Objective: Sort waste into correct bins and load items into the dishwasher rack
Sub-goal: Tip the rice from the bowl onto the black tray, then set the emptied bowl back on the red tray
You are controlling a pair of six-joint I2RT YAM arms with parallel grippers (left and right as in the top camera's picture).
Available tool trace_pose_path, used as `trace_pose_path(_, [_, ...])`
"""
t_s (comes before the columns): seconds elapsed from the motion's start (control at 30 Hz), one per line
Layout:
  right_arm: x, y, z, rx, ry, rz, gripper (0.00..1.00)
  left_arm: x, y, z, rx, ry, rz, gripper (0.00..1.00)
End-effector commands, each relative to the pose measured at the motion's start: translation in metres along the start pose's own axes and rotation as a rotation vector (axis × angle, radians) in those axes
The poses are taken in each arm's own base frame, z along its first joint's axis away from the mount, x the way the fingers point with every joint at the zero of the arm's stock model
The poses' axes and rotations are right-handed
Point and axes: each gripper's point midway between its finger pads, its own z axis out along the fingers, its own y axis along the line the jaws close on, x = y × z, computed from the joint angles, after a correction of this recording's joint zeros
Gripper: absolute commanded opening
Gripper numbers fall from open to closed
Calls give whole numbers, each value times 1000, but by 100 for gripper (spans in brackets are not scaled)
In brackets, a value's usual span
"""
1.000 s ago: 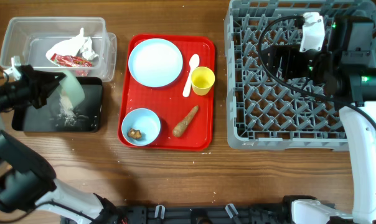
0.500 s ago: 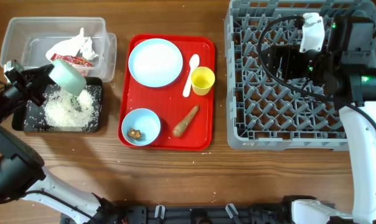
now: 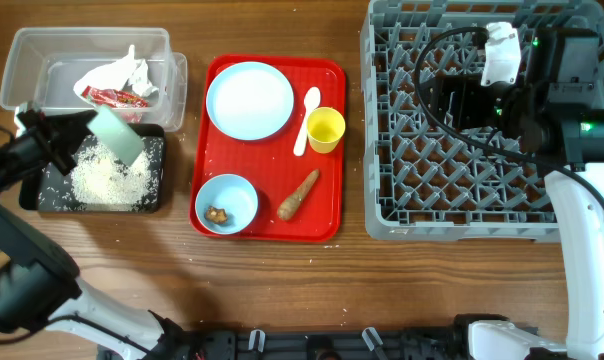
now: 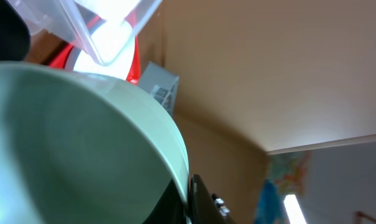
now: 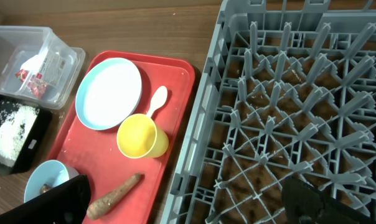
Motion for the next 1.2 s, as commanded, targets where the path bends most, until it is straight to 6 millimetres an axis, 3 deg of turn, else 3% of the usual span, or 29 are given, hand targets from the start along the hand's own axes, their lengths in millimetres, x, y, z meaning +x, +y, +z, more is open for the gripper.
trace_pose_path(0.0, [-6, 1, -1, 7, -10, -27, 100, 43, -8, 38, -262, 1, 238, 4])
trace_pose_path(0.13, [-4, 1, -1, 7, -3, -24, 100, 96, -12, 102, -508, -6, 461, 4])
trace_pose_path(0.2, [-3, 1, -1, 7, 0, -22, 100, 122, -2, 138, -637, -15, 589, 4])
trace_pose_path(0.23, [-3, 1, -1, 7, 1, -22, 100, 137, 9, 157, -710, -5, 672, 4])
trace_pose_path(0.4, [-2, 1, -1, 7, 3, -23, 100, 195, 64, 217, -987, 12, 1010, 4])
trace_pose_path(0.47, [-1, 1, -1, 7, 10, -20, 100, 204, 91, 232, -1103, 2, 1117, 4])
trace_pose_path(0.53, [1, 1, -1, 7, 15, -19, 100, 211, 134, 248, -1201, 71, 1153, 4])
trace_pose_path(0.57, [1, 1, -1, 7, 15, -18, 100, 211, 143, 251, -1220, 88, 1154, 4])
trace_pose_path(0.63, [1, 1, -1, 7, 16, -18, 100, 213, 149, 253, -1233, 102, 1156, 7])
trace_pose_path(0.7, [1, 1, -1, 7, 16, -18, 100, 213, 148, 252, -1232, 100, 1157, 39])
trace_pose_path(0.8, [1, 1, -1, 7, 16, -18, 100, 210, 137, 240, -1245, 89, 1137, 59])
trace_pose_path(0.9, [1, 1, -1, 7, 17, -18, 100, 200, 98, 212, -1232, 5, 1058, 63])
trace_pose_path(1.0, [1, 1, -1, 7, 16, -18, 100, 184, 82, 162, -1288, -96, 880, 63])
trace_pose_path(1.03, [1, 1, -1, 7, 16, -18, 100, 183, 88, 148, -1333, -76, 834, 63])
trace_pose_path(1.17, [1, 1, -1, 7, 17, -17, 100, 182, 134, 129, -1439, -26, 752, 63])
